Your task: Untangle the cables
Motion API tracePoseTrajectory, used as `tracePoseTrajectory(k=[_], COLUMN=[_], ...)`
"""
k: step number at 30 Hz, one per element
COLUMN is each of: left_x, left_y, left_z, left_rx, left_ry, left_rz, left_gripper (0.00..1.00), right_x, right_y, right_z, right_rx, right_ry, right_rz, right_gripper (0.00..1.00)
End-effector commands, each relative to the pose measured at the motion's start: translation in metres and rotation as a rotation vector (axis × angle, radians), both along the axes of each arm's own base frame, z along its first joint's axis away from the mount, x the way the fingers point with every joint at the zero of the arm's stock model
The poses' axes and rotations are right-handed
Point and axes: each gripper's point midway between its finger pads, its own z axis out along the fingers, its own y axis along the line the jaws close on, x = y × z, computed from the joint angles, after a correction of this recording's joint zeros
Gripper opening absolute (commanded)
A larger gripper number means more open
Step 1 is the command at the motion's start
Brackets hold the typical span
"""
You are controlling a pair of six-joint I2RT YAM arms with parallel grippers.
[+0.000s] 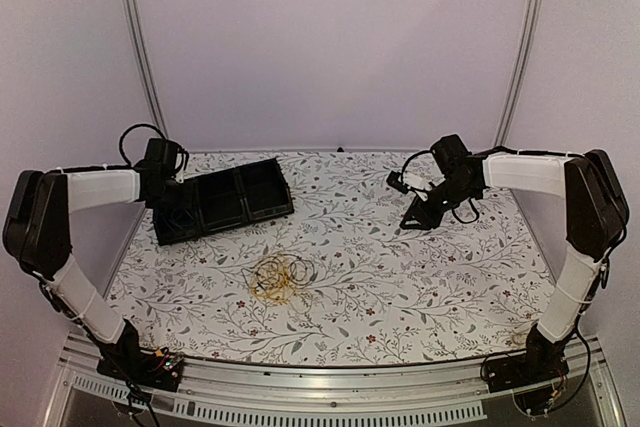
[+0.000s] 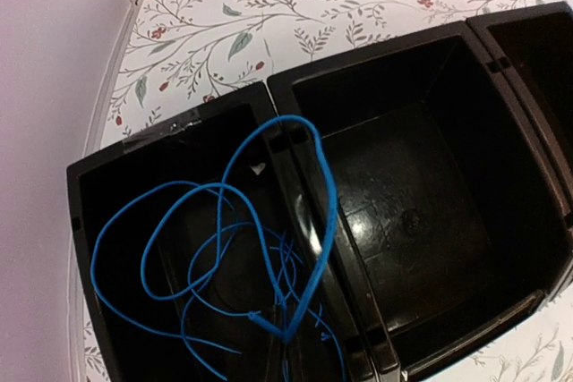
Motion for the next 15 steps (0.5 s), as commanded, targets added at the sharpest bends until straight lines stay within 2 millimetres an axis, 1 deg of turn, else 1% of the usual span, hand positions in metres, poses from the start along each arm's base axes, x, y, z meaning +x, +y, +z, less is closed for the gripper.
tracePoseTrajectory(k=[1,4,9,12,15], left_x=[-0.009,-0.015,-0.018,-0.011,0.001], left_y=[0.003,0.011,0.028,0.029,0.024], left_z=[-0.019,-0.028,-0.026,-0.030,-0.035], left_rx=[-0.057,-0.053,-0.026,-0.044,-0.078], left_ry=[0.096,0.146,0.136,0.132,0.140], left_rz=[0.050,0.100,0.173,0.157,0.115], left_gripper=[0.00,0.00,0.00,0.00,0.00], right_x=[0.003,0.003,0.002,0.002,0.002], right_y=[0.002,0.001,0.001,0.001,0.002], right_z=[0.006,0.005,0.004,0.002,0.000], right_rx=[0.012,0.008,0.007,0.005,0.005], right_ry=[-0.006,-0.002,0.002,0.008,0.016], right_rz=[0.010,0.009,0.009,0.011,0.013], right_gripper=[0.33,0.33,0.33,0.33,0.33])
